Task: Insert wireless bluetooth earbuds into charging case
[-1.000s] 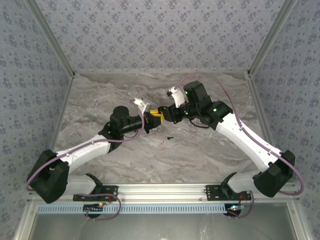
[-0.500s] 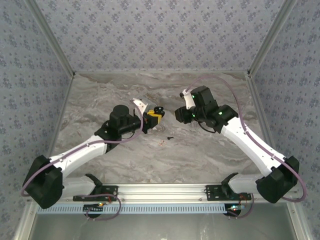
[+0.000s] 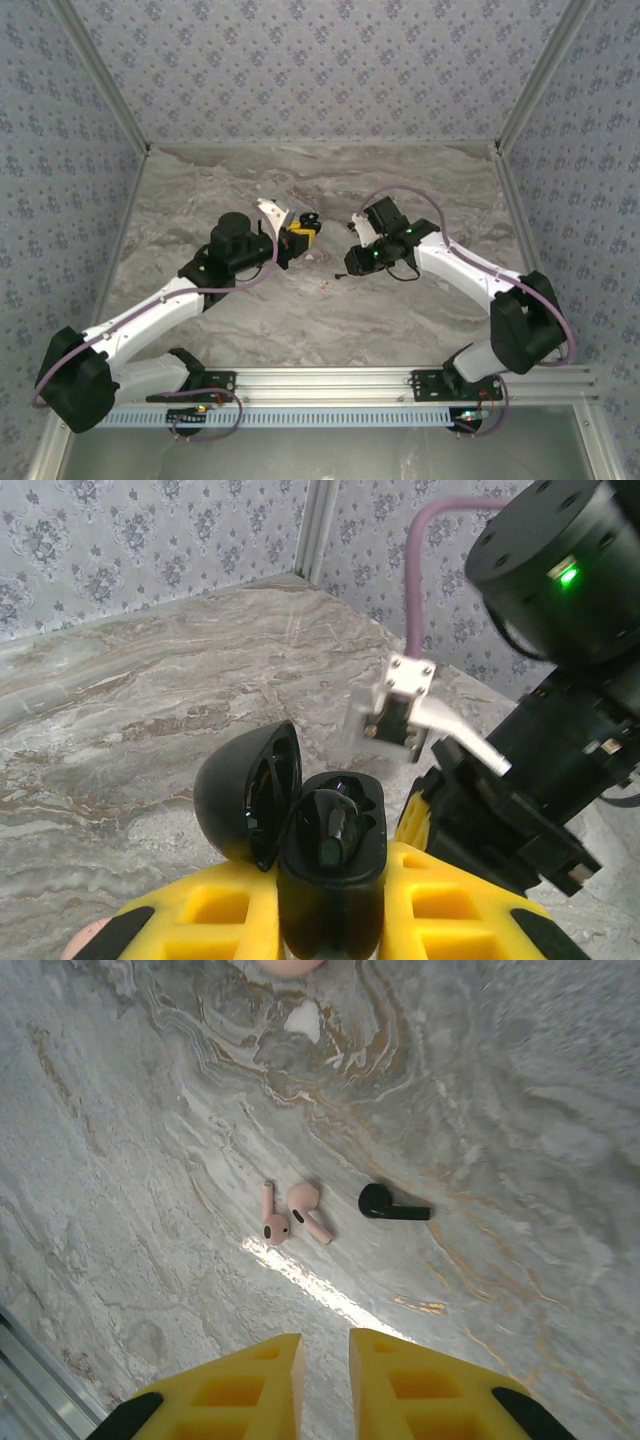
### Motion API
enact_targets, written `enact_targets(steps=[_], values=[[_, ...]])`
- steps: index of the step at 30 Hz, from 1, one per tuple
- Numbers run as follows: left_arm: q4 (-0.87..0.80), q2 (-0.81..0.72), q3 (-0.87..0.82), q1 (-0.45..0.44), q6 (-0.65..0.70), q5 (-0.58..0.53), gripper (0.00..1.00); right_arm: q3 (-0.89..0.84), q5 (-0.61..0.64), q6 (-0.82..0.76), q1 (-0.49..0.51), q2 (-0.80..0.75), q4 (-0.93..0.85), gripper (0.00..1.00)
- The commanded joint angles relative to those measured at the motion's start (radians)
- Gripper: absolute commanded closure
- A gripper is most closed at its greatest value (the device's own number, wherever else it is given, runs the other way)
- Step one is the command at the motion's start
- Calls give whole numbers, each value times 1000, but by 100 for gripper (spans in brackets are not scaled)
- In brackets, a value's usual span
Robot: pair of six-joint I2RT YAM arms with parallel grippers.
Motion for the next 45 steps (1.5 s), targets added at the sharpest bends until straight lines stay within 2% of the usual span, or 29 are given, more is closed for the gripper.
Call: enact_targets(steps=[1, 8, 22, 45], values=[[0, -28, -9, -4, 16, -10, 79, -13, -76, -5, 19, 52, 36, 82], [0, -41, -18, -3, 15, -16, 79, -2, -32, 10, 69, 153, 54, 85], [5, -71, -44, -3, 9, -24, 79, 29, 69, 42, 127, 252, 49, 87], [8, -66, -42, -3, 8, -29, 79, 130, 260, 120, 135, 353, 62, 91]])
